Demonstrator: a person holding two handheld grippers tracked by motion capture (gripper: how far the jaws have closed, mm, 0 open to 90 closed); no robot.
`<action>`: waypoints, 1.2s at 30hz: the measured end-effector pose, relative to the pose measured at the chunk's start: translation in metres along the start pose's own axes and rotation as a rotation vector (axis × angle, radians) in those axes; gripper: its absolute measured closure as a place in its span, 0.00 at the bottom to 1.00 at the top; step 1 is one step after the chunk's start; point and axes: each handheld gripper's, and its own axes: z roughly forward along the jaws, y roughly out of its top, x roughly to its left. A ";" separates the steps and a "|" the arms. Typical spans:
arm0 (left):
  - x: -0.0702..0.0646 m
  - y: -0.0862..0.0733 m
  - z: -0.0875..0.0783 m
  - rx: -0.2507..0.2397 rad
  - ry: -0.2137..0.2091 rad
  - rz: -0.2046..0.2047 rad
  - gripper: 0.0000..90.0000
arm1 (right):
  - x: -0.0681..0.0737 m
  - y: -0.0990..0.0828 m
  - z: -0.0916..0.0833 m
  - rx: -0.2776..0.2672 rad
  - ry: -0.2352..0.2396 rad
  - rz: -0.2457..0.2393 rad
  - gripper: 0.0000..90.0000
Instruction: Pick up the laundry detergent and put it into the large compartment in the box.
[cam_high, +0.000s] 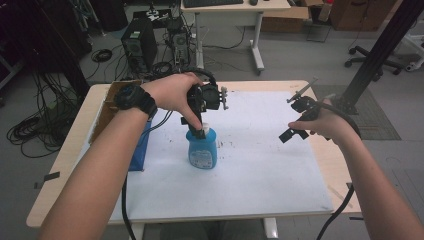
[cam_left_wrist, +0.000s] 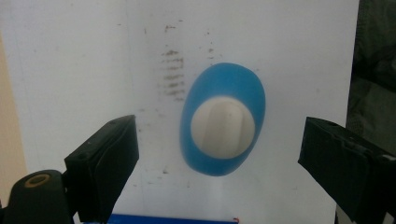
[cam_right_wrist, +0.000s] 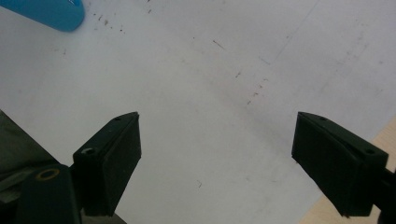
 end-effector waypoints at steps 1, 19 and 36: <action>0.000 0.000 0.000 0.001 -0.002 0.000 0.14 | 0.000 0.000 0.000 -0.002 0.001 0.001 0.18; -0.002 -0.001 0.033 0.013 -0.036 -0.005 0.14 | 0.001 0.000 0.004 0.005 0.005 -0.002 0.18; 0.000 0.002 0.055 0.039 -0.026 0.007 0.14 | -0.002 -0.001 0.010 0.011 0.010 0.000 0.18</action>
